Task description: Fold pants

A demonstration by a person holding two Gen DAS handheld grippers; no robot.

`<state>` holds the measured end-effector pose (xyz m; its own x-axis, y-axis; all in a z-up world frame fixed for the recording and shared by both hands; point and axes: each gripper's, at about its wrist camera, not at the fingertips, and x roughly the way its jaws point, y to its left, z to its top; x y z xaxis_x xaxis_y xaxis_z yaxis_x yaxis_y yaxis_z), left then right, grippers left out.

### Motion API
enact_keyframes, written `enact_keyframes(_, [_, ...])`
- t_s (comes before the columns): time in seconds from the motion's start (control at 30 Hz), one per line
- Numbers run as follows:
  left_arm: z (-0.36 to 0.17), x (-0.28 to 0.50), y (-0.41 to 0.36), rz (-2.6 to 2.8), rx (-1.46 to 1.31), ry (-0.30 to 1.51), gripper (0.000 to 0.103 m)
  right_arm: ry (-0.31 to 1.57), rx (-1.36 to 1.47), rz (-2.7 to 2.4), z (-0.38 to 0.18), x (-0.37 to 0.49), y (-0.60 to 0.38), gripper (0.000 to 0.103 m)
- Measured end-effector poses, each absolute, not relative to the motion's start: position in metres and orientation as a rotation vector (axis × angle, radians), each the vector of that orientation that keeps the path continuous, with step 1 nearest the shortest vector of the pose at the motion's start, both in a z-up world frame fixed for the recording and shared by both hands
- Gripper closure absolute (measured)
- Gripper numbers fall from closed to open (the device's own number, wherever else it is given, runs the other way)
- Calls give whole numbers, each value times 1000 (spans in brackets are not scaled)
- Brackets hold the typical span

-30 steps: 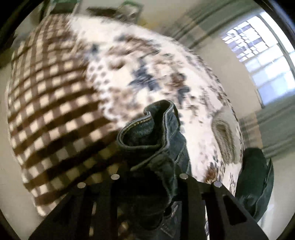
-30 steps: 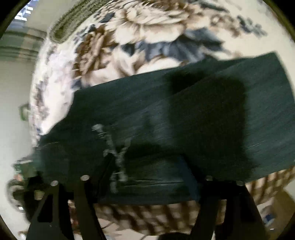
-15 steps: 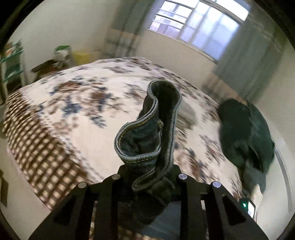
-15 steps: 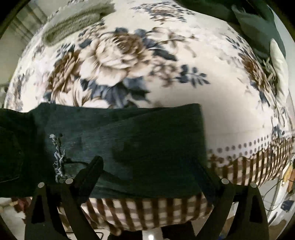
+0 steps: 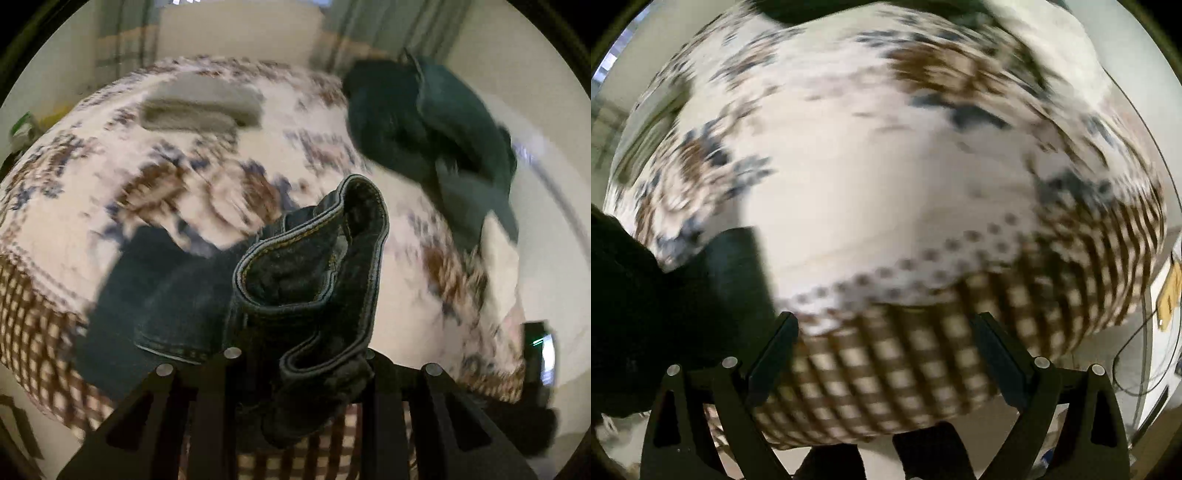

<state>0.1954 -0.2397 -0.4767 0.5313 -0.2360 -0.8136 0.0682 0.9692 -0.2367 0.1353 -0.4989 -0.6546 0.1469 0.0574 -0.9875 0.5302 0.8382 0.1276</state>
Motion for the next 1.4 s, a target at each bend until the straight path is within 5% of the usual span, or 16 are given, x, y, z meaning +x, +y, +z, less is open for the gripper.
enact_keyframes(0.33, [-526, 193, -293, -104, 13, 1169, 70, 1360, 709, -319, -679, 89, -570, 6])
enact_keyframes(0.47, [-509, 193, -292, -85, 19, 1215, 25, 1311, 830, -199, -674, 87, -571, 6])
enact_keyframes(0.5, [-504, 192, -290, -75, 28, 1215, 23, 1301, 853, -174, -672, 87, -570, 6])
enact_keyframes(1.0, [-473, 208, -213, -14, 139, 1197, 21, 1293, 1111, 141, -704, 193, -480, 6])
enact_keyframes(1.4, [-459, 208, -144, 62, 32, 1206, 21, 1233, 1154, 104, -696, 180, -493, 6])
